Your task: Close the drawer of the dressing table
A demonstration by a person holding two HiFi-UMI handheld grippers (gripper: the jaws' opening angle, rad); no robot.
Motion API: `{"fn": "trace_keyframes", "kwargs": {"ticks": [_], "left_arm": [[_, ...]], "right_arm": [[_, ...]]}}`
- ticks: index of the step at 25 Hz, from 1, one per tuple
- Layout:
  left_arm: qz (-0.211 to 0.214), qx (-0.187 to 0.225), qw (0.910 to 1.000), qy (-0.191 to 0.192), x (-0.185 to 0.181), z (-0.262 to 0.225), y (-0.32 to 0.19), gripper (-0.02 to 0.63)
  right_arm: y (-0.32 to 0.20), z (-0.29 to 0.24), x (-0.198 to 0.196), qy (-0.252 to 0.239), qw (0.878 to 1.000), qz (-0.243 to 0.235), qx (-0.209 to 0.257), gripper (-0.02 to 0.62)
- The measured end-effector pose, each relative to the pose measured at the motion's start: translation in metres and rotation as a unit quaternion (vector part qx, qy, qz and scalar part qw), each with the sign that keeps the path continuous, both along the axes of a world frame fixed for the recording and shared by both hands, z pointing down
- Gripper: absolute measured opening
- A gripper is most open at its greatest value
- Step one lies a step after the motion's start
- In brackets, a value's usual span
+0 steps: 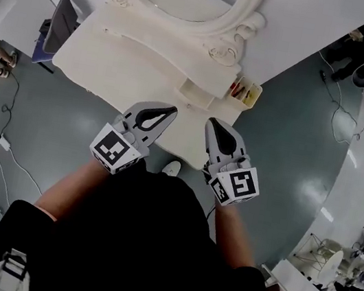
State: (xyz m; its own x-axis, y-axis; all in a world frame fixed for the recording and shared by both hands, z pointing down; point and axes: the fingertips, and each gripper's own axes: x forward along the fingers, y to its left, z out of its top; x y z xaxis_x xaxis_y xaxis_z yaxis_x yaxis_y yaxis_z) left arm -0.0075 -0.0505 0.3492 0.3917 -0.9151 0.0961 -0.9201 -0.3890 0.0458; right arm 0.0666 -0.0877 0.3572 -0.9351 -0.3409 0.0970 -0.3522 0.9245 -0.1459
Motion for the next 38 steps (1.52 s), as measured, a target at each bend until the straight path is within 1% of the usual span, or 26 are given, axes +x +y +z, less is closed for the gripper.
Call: {"fn": "trace_keyframes", "kwargs": {"ticks": [6,10,13,19,24,27,33,35,38], "left_arm": [[0.066,0.016,0.9975,0.022,-0.015,0.005,-0.029,-0.006],[0.116,0.018,0.993,0.013,-0.027,0.005,-0.051,-0.006],[0.147,0.014,0.989,0.006,-0.036,0.009,-0.066,-0.006],[0.2,0.015,0.9797,0.005,-0.056,0.022,-0.085,-0.006],[0.239,-0.003,0.9711,0.003,-0.069,0.039,-0.096,-0.006],[0.261,-0.004,0.9653,0.003,-0.074,0.048,-0.102,-0.006],[0.301,-0.018,0.9532,0.017,-0.078,0.075,-0.109,-0.006],[0.311,-0.017,0.9501,0.019,-0.077,0.082,-0.111,-0.006],[0.326,-0.007,0.9454,0.012,-0.076,0.089,-0.115,-0.006]], "right_arm": [[-0.02,0.01,-0.016,0.02,0.999,0.049,-0.008,0.002],[-0.038,0.029,-0.027,0.046,0.994,0.093,-0.038,0.002],[-0.05,0.039,-0.033,0.058,0.989,0.128,-0.044,0.002],[-0.062,0.071,-0.052,0.077,0.978,0.18,-0.073,0.002],[-0.064,0.118,-0.064,0.121,0.962,0.212,-0.119,0.004],[-0.062,0.144,-0.069,0.136,0.952,0.233,-0.148,0.006],[-0.055,0.196,-0.071,0.17,0.928,0.268,-0.193,0.017],[-0.052,0.212,-0.072,0.178,0.921,0.277,-0.21,0.024],[-0.05,0.235,-0.074,0.189,0.909,0.286,-0.238,0.036]]}}
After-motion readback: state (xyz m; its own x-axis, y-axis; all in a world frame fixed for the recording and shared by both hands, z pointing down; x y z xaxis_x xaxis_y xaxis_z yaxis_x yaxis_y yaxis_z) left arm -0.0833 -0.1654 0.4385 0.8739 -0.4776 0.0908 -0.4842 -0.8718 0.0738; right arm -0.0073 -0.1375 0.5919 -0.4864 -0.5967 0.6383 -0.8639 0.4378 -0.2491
